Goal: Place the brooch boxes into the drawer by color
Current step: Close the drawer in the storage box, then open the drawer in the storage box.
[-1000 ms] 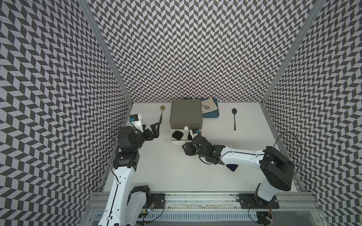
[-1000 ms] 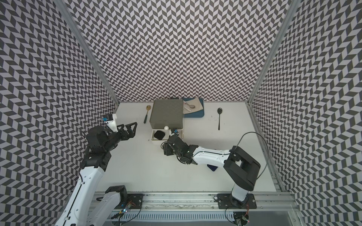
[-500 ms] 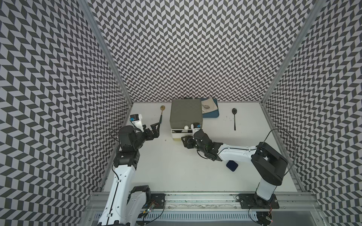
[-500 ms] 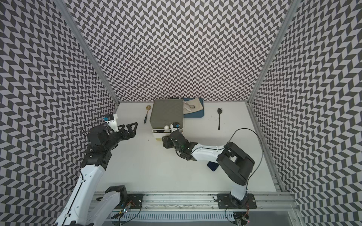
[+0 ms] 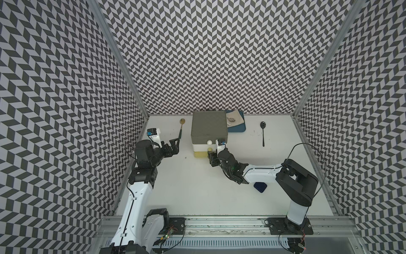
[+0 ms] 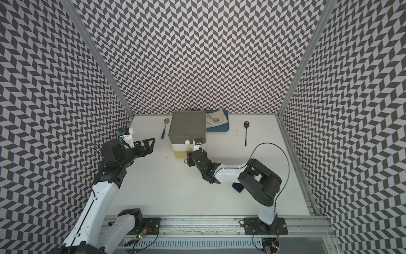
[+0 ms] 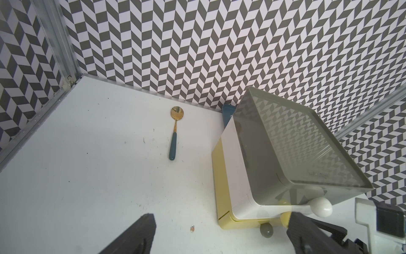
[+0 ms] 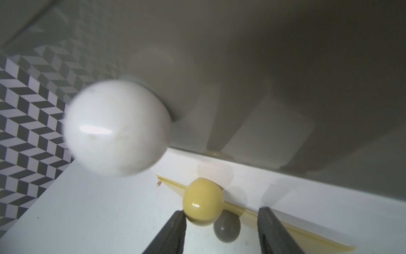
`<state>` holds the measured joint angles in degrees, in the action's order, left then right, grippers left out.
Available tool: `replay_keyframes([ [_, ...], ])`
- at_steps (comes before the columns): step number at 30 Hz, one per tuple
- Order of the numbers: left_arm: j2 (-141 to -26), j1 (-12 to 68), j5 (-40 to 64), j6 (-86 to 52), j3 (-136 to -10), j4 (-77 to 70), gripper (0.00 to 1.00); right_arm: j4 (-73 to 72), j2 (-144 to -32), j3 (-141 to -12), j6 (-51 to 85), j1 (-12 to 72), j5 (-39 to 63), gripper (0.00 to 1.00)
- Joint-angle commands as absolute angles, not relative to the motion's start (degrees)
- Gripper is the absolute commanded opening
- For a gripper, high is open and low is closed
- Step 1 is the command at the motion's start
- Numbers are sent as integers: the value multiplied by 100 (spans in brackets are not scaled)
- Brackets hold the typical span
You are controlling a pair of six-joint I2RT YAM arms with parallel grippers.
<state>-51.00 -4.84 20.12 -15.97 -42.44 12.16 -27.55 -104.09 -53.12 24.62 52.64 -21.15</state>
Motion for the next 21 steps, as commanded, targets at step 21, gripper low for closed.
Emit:
replay_keyframes([
  [21,-4981,1678,338,-3494,-2496,-220,93,-2228,-7662,-3380,3617,5162,-2463,84],
])
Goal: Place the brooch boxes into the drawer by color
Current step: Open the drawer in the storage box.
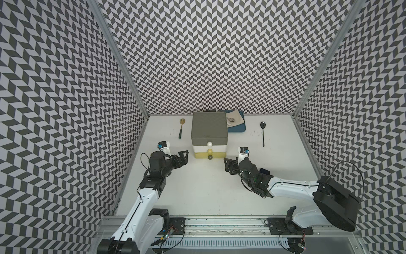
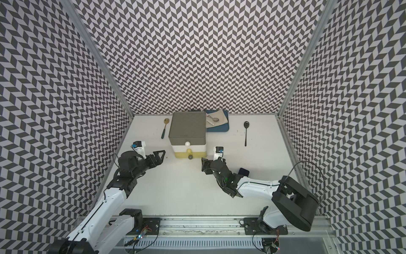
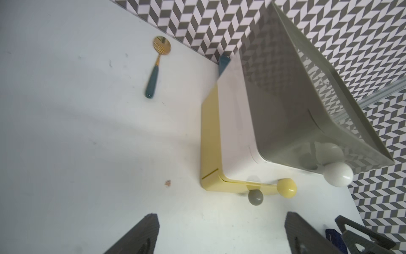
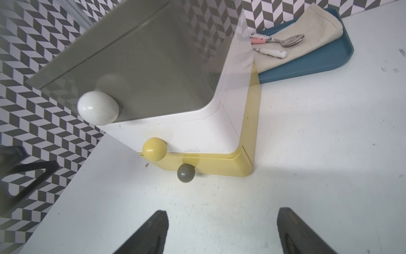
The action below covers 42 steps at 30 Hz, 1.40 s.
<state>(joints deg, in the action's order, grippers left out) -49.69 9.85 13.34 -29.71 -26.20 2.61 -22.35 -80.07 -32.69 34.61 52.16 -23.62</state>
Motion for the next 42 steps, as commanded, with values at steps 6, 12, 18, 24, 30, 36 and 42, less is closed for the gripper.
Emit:
replay_keyframes([
  [6,-4940,3516,-1856,-3946,-962,-2469,85,-1942,-6503,-3145,3887,4360,-2211,86],
  [12,-6659,4905,-3543,-3291,-424,-4892,88,-1359,-4945,-2902,3593,3639,-2241,90],
  [18,-8993,5221,-3851,-2595,-808,-7108,89,-531,-4251,-3205,3242,3335,-2376,92],
  [24,-10123,5222,-3928,-2280,-1347,-7907,86,-123,-3988,-3281,3176,2997,-2382,92],
  [30,-10561,5193,-4057,-2116,-1724,-7870,80,48,-4022,-3441,2787,2672,-2122,94],
  [36,-10930,5071,-3922,-2031,-1990,-7831,77,84,-4040,-3471,2770,2406,-1875,94],
  [42,-11177,4884,-3803,-2088,-2187,-7780,70,149,-4051,-3502,2722,2249,-1760,94],
])
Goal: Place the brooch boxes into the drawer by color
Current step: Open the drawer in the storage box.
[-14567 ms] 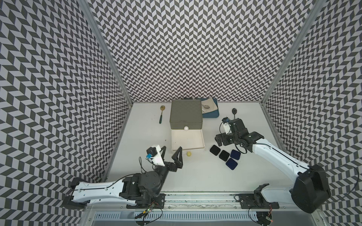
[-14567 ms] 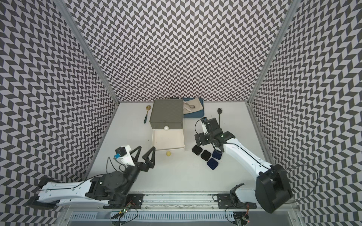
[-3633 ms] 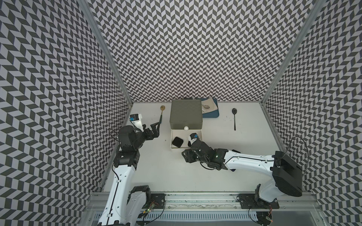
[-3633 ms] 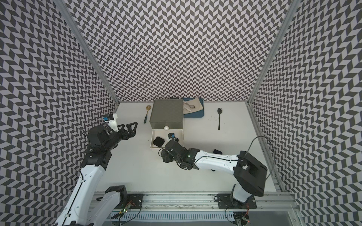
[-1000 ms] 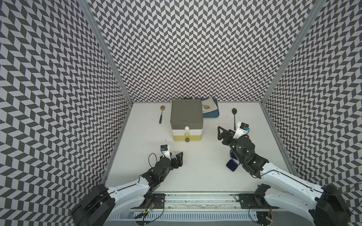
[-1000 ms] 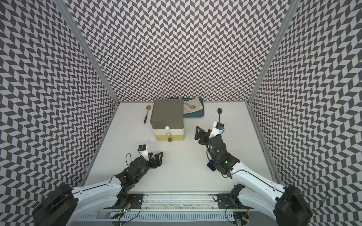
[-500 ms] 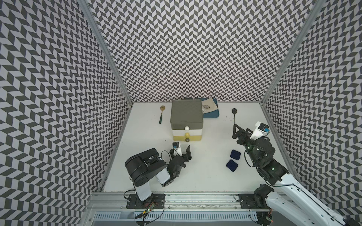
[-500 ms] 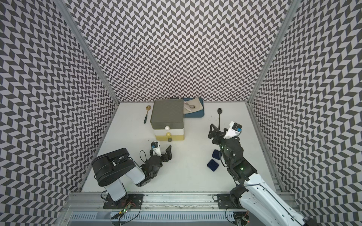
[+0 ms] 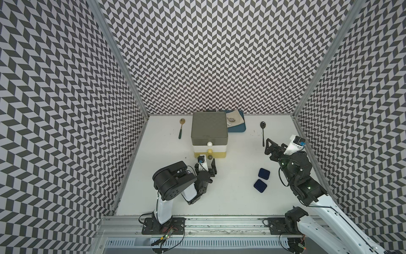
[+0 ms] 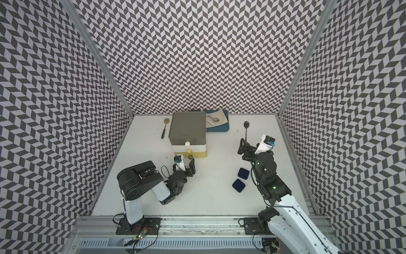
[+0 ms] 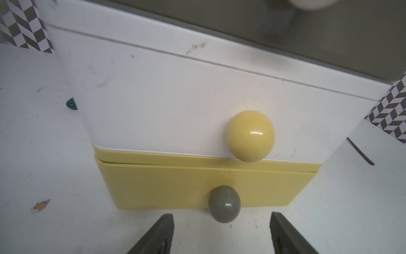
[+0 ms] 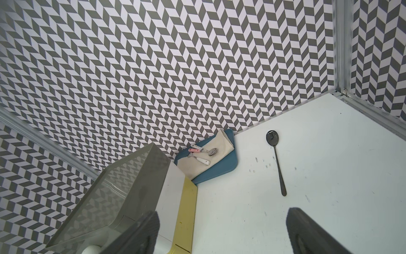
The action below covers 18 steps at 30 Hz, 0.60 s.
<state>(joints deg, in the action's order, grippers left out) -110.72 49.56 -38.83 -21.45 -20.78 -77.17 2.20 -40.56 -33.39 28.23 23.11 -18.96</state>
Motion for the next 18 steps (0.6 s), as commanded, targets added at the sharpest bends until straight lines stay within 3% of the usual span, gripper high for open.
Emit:
replay_keyframes([
  [1,-11226,4862,-3797,-2092,-2239,-7721,68,165,-4044,-3513,2709,2235,-1749,94],
  [7,-11397,4738,-3714,-2160,-2407,-7582,65,211,-4048,-3489,2674,2108,-1670,94],
  [18,-11574,4662,-3674,-2197,-2667,-7155,47,236,-4051,-3407,2682,1960,-1514,94],
])
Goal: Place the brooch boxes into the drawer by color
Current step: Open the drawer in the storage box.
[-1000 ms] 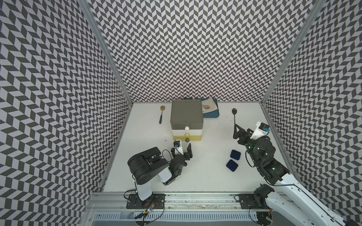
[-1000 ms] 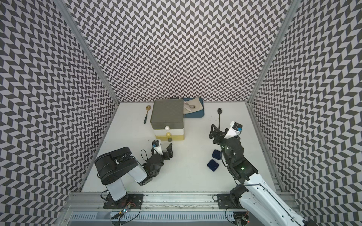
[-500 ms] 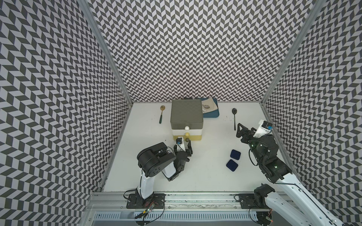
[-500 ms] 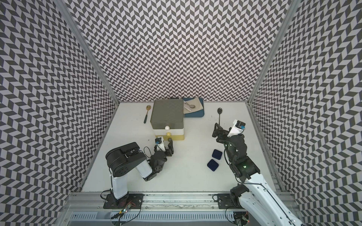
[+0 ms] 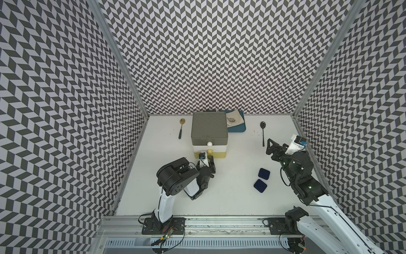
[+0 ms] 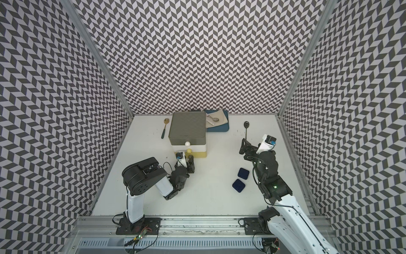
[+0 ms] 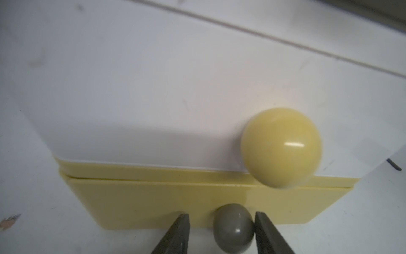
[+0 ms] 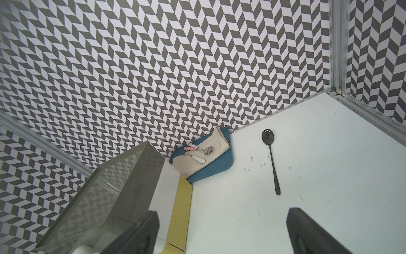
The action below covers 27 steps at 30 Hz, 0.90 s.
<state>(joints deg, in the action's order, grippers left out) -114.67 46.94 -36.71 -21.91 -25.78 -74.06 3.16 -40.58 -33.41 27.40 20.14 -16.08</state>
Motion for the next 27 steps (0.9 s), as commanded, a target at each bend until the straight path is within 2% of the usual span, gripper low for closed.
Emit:
replay_keyframes([
  [1,-11590,4654,-3674,-2188,-2683,-7155,45,265,-4040,-3410,2682,1952,-1512,94],
  [5,-11637,4610,-3638,-2214,-2785,-7041,34,375,-3941,-3405,2646,1917,-1541,94],
  [8,-11646,4597,-3643,-2232,-2815,-6966,30,409,-3839,-3380,2619,1907,-1556,95],
  [17,-11529,4589,-3608,-2232,-2756,-6828,2,417,-3805,-3357,2647,1898,-1505,94],
  [27,-10899,4750,-3656,-2671,-2237,-6515,0,387,-3778,-3313,2724,1898,-1357,94],
])
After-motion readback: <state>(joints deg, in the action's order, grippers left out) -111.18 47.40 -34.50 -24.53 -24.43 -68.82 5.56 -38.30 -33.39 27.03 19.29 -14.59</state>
